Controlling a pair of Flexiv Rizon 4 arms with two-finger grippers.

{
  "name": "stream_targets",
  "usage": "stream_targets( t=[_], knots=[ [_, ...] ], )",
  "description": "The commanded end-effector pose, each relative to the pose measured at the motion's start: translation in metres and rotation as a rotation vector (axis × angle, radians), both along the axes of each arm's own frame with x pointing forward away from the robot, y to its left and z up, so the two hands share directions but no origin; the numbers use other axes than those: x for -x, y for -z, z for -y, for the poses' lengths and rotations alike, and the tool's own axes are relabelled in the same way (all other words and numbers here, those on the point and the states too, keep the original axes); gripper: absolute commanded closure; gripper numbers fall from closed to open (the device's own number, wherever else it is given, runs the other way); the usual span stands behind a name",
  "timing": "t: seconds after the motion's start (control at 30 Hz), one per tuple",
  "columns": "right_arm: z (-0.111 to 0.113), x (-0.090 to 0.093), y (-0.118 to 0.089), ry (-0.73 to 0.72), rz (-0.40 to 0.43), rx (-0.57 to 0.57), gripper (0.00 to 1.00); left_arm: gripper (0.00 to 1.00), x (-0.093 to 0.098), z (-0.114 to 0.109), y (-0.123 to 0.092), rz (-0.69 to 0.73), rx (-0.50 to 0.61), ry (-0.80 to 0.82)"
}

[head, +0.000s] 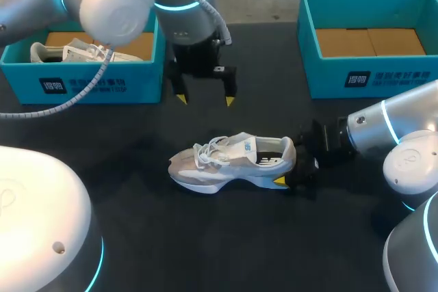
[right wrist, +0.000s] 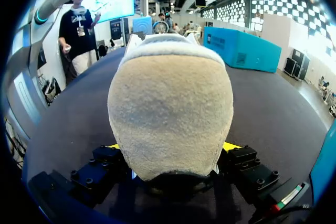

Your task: Take the shoe out of the shoebox, open the shoe tongue, remove and reinsert the insole, then place the shoe into the shoebox

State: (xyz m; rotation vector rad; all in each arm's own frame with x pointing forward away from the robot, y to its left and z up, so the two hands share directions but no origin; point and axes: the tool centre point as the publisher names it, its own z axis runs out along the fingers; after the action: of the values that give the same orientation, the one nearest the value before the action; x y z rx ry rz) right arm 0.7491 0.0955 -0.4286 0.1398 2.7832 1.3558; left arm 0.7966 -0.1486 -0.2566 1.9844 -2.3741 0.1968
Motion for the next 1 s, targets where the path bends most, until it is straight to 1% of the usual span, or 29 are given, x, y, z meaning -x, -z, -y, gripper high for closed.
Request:
stream_targets(
  t=[0.03, 0.47, 0.57, 0.67, 0.9, 1.0],
  knots=[
    [-0.005, 0.001, 0.004, 0.001, 0.0, 0.005, 1.0, 0.0, 0.001, -0.002, 0.001, 0.003, 0.004, 0.0],
    [-0.005, 0.001, 0.004, 0.001, 0.0, 0.005, 1.0, 0.0, 0.001, -0.002, 0.001, 0.003, 0.004, 0.0],
    [-0.005, 0.001, 0.004, 0.001, 0.0, 0.005, 1.0, 0.0, 0.011, 0.006, 0.004, 0.011, -0.007, 0.008],
    [-0.005, 0.001, 0.004, 0.001, 0.0, 0.005, 1.0, 0.0, 0.017, 0.01, 0.007, 0.004, -0.028, -0.023],
    [-0.005, 0.001, 0.004, 0.001, 0.0, 0.005, 1.0, 0.0, 0.031, 0.022, 0.013, -0.052, -0.074, -0.083],
    [-0.005, 0.001, 0.004, 0.001, 0.0, 0.005, 1.0, 0.0, 0.037, 0.029, 0.017, -0.073, -0.096, -0.085]
  ],
)
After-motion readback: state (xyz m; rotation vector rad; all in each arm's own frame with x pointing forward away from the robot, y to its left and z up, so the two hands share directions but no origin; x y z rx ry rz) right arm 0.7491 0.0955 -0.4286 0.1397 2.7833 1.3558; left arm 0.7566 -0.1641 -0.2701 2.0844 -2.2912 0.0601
